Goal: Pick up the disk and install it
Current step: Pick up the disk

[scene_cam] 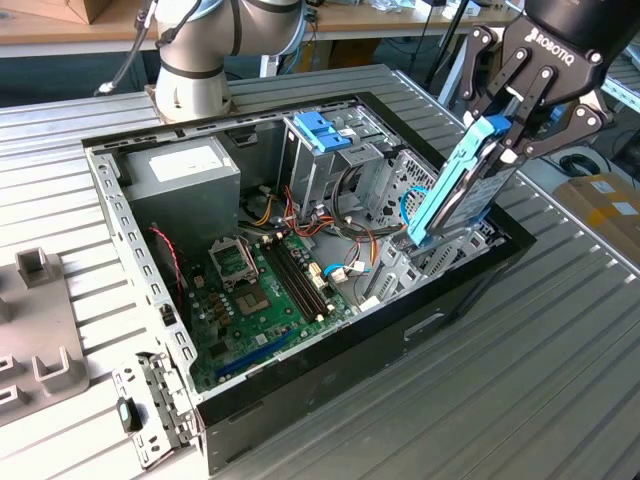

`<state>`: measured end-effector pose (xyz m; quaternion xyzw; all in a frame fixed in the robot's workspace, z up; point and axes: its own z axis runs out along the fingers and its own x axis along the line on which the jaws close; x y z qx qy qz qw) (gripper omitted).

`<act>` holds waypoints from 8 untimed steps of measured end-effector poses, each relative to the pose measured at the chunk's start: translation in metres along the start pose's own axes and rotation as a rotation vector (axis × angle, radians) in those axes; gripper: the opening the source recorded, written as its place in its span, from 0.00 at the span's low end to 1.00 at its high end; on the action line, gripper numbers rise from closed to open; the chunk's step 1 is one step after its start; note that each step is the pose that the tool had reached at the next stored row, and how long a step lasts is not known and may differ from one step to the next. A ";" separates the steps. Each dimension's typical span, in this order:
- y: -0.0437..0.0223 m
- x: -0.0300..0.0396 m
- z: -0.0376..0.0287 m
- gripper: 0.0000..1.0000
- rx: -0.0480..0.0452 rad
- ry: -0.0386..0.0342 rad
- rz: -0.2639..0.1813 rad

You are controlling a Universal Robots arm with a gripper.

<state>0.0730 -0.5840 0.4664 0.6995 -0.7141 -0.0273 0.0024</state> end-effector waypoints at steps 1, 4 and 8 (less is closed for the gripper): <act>0.0000 0.0000 0.0009 0.37 0.0000 0.0002 0.000; -0.0002 -0.0003 0.0038 0.37 -0.0002 0.0008 0.000; -0.0003 -0.0010 0.0078 0.37 -0.0002 0.0027 0.000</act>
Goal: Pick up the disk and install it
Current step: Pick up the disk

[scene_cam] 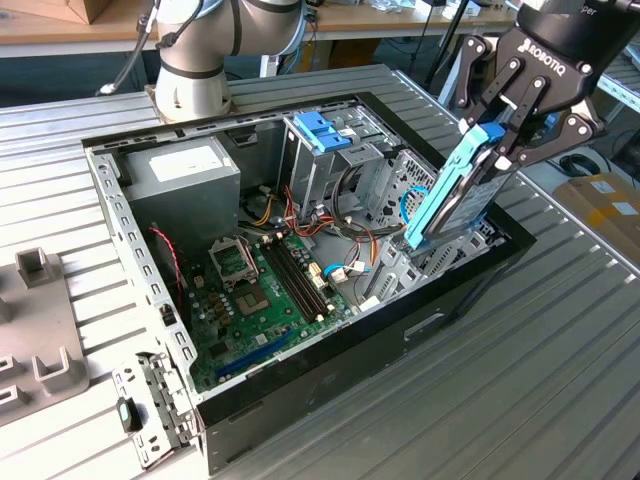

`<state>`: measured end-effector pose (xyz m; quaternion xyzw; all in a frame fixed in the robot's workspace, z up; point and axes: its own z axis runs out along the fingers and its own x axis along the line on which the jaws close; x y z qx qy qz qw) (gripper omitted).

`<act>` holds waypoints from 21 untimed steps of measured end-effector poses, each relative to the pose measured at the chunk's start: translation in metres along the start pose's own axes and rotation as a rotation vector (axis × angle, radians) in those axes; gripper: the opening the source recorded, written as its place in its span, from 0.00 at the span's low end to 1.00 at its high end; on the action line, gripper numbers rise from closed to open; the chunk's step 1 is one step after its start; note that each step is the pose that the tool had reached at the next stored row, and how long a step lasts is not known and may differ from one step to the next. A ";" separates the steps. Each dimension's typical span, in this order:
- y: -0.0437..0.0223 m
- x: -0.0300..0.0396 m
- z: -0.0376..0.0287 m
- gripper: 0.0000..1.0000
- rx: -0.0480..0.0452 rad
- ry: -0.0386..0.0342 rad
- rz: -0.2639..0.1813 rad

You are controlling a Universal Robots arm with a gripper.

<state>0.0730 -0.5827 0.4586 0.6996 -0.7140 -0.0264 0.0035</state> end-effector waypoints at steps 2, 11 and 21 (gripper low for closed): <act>0.0000 -0.0009 0.0011 0.37 0.0000 0.0012 -0.001; -0.0009 -0.0083 0.0046 0.37 -0.0004 0.0057 -0.017; -0.0011 -0.0152 0.0096 0.37 -0.0006 0.0061 -0.025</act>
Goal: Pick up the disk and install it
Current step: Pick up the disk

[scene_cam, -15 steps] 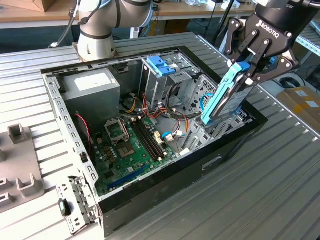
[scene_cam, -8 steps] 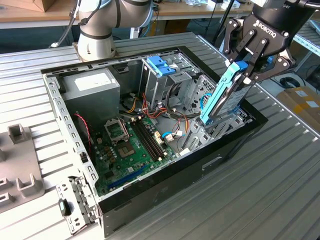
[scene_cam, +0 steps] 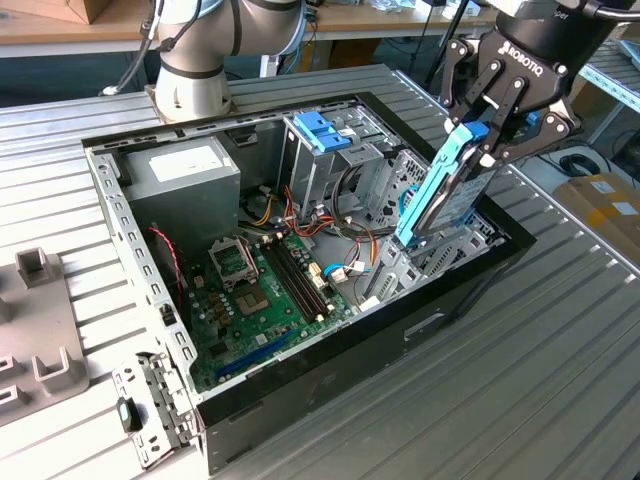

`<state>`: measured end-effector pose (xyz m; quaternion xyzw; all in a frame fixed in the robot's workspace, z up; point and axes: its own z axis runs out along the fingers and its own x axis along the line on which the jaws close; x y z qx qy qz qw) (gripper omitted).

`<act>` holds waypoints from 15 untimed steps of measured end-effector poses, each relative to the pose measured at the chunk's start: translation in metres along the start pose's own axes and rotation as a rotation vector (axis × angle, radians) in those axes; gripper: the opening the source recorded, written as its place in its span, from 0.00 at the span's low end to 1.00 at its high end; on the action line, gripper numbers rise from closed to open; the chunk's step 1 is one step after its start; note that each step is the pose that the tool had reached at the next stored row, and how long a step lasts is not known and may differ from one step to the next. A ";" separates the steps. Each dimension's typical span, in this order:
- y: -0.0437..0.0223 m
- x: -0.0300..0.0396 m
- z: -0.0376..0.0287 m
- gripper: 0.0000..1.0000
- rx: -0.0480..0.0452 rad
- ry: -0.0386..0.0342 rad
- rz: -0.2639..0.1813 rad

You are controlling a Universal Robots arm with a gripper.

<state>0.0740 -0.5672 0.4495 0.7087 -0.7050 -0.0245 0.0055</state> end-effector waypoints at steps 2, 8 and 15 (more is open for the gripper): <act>-0.0001 -0.0007 0.0013 0.37 0.0000 0.0001 0.000; -0.0003 -0.0008 0.0068 0.37 0.0000 0.0007 0.000; -0.0002 -0.0006 0.0120 0.37 0.0000 0.0007 0.000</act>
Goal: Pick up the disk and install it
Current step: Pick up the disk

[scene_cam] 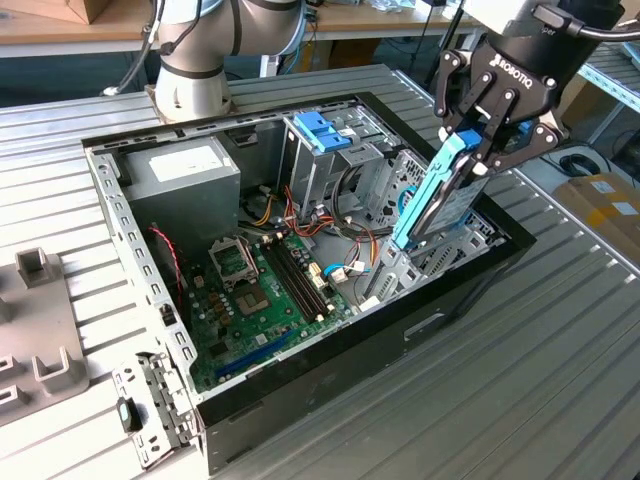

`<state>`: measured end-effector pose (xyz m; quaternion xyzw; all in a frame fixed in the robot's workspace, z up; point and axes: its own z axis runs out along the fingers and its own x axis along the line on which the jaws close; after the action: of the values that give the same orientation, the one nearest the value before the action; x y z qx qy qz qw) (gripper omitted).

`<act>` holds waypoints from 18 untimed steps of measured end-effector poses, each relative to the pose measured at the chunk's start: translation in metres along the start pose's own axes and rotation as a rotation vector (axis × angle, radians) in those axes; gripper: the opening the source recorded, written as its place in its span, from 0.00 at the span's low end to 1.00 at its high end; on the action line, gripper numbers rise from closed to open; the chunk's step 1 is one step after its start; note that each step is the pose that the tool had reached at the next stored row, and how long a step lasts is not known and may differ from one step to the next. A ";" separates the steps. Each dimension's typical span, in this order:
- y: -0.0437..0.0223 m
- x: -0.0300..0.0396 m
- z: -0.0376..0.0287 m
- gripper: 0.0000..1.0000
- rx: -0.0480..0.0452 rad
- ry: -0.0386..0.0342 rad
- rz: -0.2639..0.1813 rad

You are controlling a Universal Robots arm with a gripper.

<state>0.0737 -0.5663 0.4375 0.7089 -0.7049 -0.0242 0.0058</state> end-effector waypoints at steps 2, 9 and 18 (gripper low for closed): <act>0.0003 0.0000 0.0019 0.37 0.0000 0.0003 0.000; 0.0001 0.0002 0.0070 0.37 -0.0001 0.0006 0.000; -0.0002 0.0003 0.0130 0.37 -0.0001 0.0006 0.000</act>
<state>0.0734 -0.5663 0.4245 0.7089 -0.7049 -0.0241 0.0060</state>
